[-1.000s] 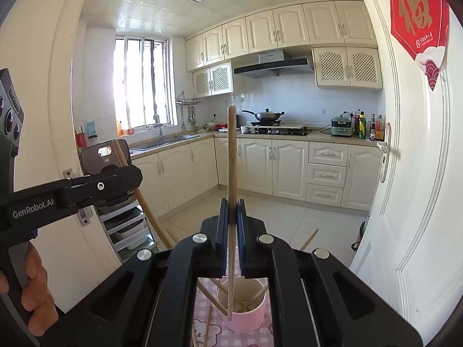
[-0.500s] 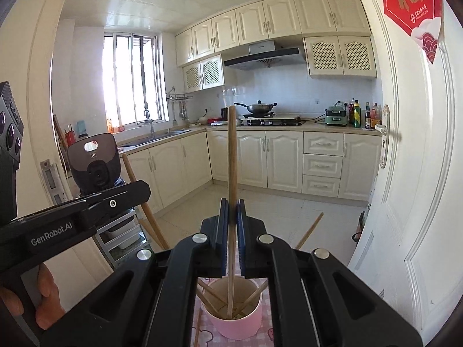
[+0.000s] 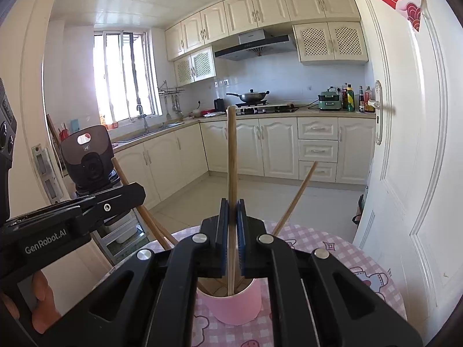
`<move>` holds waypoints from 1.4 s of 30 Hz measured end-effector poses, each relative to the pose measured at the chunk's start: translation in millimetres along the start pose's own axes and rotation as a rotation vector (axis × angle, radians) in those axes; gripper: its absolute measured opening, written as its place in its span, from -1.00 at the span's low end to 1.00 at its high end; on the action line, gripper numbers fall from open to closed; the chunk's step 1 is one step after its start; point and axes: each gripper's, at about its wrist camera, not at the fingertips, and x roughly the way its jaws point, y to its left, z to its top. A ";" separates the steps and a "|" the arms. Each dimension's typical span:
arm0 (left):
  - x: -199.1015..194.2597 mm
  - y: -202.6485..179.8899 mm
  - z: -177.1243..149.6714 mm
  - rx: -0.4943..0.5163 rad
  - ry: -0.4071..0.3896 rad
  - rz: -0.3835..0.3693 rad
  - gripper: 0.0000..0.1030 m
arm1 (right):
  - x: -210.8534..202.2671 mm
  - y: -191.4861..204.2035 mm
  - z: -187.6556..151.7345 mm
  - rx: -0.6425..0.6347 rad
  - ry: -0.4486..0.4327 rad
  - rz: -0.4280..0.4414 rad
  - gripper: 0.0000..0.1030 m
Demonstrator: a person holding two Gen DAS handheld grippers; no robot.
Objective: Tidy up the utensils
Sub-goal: 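Lower both chopsticks into the pink cup and open both tools, then return both tools to the chopstick pile and close each on a chopstick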
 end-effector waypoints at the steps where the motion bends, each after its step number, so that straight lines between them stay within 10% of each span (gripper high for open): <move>1: 0.3 -1.3 -0.7 0.004 0.000 0.006 -0.88 | 0.8 0.0 -2.2 0.000 0.004 -0.004 -0.91; 19: -3.4 -4.7 -1.2 0.002 0.073 0.042 -0.84 | -4.7 -1.0 -10.8 0.026 0.041 -0.001 -0.86; 21: -5.4 -6.1 -2.2 0.013 0.079 0.052 -0.63 | -7.6 -0.6 -11.1 0.030 0.041 0.000 -0.82; 23: -10.5 -4.8 -4.2 0.002 0.068 0.058 0.07 | -11.8 -0.7 -11.6 0.035 0.037 0.002 -0.75; 42: -57.4 29.5 -41.8 -0.021 0.132 0.075 0.48 | -54.2 8.3 -38.6 0.059 0.076 0.039 -0.48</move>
